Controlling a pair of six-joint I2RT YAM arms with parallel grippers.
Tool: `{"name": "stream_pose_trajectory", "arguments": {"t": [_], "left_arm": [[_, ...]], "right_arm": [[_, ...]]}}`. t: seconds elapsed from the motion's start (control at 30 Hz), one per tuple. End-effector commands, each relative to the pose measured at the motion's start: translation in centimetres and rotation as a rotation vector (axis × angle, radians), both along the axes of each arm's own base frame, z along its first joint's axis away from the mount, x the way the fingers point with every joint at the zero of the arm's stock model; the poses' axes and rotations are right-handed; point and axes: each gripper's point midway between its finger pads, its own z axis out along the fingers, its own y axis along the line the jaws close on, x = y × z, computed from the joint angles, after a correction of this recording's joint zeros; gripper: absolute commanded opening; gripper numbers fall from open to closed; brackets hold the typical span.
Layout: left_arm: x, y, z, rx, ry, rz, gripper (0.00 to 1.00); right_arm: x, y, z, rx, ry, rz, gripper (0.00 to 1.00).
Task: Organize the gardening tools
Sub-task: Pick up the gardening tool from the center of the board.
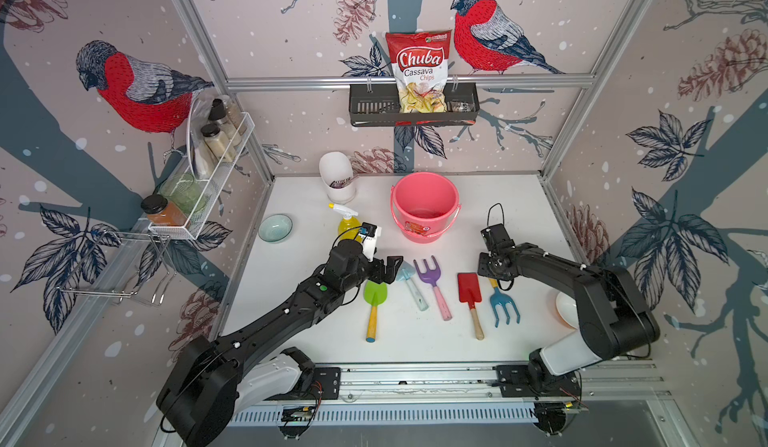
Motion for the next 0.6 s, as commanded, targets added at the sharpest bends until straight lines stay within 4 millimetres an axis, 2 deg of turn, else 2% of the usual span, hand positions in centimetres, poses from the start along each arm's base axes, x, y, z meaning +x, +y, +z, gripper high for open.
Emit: {"name": "stream_pose_trajectory", "arguments": {"t": [0.0,0.07,0.2,0.37,0.57], "left_arm": [[0.3,-0.5,1.0,-0.028,-0.038,-0.011,0.97],[0.3,-0.5,1.0,-0.026,-0.039,-0.010,0.97],[0.4,-0.5,1.2,-0.023,-0.043,-0.009,0.97],[0.4,-0.5,1.4,-0.027,-0.046,-0.010,0.97],[0.5,-0.9,1.8,-0.035,-0.051,-0.024,0.97]], "right_arm": [[0.0,-0.3,-0.3,-0.024,0.003,0.007,0.39],[0.0,-0.3,-0.4,-0.027,0.004,0.005,0.33],[0.5,-0.8,0.1,-0.047,-0.018,-0.016,0.14],[1.1,-1.3,1.7,-0.077,-0.060,-0.033,0.01],[1.5,-1.9,4.0,-0.111,-0.095,-0.026,0.00]]}}
